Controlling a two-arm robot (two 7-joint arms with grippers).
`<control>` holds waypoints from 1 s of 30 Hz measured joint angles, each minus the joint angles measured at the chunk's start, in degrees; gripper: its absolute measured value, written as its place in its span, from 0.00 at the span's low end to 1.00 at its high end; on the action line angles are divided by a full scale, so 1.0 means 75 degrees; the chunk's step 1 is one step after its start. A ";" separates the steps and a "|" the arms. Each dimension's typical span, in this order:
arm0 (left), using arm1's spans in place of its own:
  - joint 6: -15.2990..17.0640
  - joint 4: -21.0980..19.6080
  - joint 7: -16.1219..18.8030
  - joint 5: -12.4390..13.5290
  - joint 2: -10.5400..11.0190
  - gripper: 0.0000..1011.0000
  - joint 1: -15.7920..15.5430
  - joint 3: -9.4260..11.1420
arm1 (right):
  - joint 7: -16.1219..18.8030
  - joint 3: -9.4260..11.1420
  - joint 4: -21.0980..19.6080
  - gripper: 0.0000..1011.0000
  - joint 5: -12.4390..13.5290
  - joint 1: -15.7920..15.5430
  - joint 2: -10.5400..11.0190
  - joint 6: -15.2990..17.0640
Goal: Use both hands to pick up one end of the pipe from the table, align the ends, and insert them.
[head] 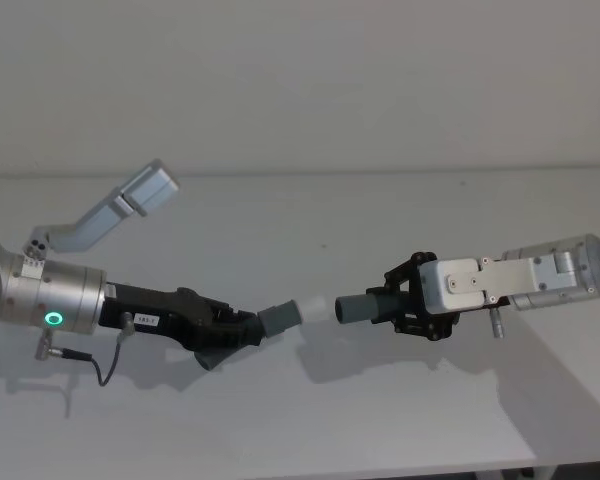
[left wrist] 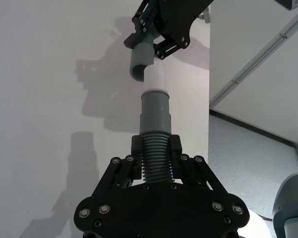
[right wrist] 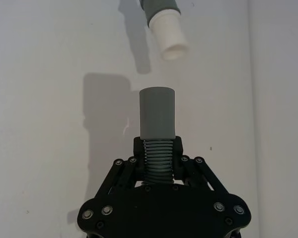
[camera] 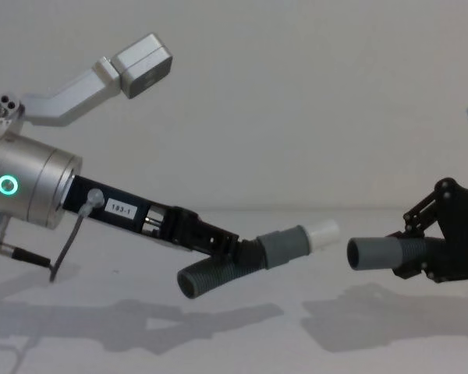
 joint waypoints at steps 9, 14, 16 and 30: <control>-0.0049 0.0153 0.0007 -0.0001 -0.0036 0.29 -0.0028 0.0117 | 0.0000 0.0000 0.0000 0.27 0.0000 0.0000 0.0000 0.0000; -0.0087 0.0242 0.0016 0.0000 -0.0077 0.29 -0.0058 0.0169 | 0.0000 0.0000 0.0000 0.27 0.0000 0.0000 0.0000 0.0000; -0.0102 0.0269 0.0022 0.0000 -0.0094 0.29 -0.0070 0.0185 | 0.0000 0.0000 0.0000 0.27 0.0000 0.0000 0.0000 0.0000; -0.0215 0.0556 0.0123 0.0012 -0.0258 0.29 -0.0161 0.0350 | 0.0000 0.0000 0.0000 0.27 0.0000 0.0000 0.0000 0.0000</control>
